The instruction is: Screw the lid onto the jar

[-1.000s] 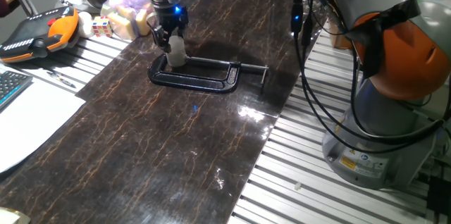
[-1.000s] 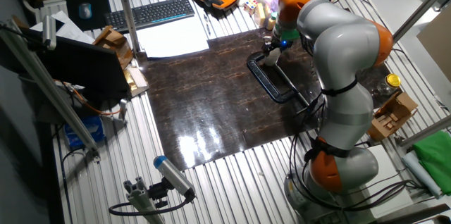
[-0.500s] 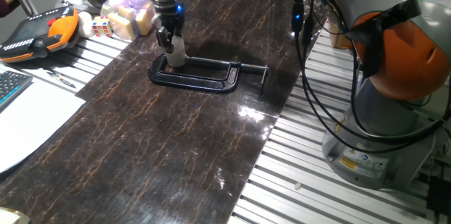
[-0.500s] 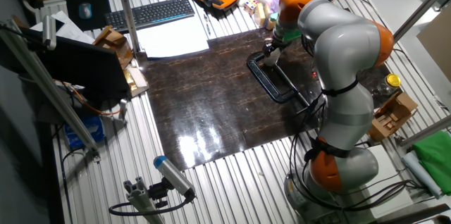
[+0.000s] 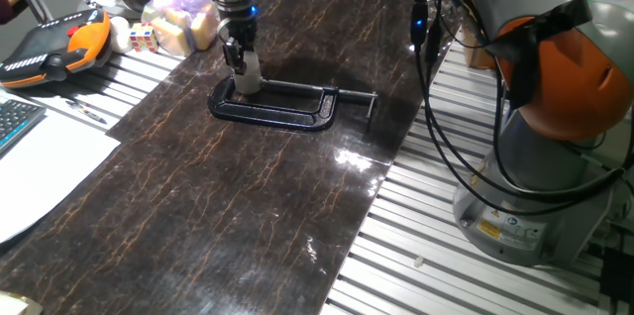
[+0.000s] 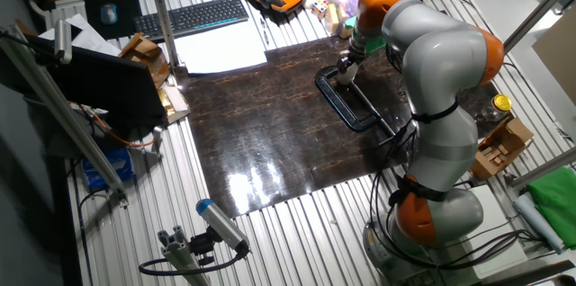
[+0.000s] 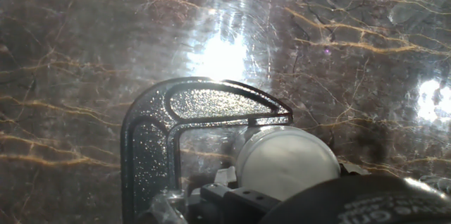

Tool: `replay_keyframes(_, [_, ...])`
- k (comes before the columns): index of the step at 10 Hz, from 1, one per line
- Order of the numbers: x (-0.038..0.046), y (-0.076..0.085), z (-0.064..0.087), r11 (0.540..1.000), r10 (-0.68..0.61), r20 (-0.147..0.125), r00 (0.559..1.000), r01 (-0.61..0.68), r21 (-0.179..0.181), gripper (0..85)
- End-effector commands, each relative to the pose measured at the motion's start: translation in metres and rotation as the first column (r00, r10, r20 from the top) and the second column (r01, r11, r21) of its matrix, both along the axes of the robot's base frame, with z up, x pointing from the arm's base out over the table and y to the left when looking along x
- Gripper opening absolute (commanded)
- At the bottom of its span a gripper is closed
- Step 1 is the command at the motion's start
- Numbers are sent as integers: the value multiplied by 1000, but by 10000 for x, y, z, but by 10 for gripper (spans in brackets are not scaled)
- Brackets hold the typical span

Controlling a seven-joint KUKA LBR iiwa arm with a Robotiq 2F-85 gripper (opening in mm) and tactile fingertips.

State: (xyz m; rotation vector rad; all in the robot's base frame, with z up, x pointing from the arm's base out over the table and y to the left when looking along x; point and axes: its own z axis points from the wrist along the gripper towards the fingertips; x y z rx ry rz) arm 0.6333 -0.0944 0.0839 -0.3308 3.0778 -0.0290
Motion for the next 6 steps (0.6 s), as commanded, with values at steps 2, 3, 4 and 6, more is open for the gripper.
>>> replay_keyframes(2, [-3, -1, -3, 1000, -6, 0, 1000, 6, 2, 587])
replay_keyframes(3, [-3, 0, -2, 1000, -8, 2, 1000, 8, 2, 583])
replay_keyframes(4, [-2, 1, -2, 1000, -9, 2, 1000, 9, 4, 563])
replay_keyframes(6, [-2, 1, 0, 1000, 1, -7, 1000, -1, 3, 447])
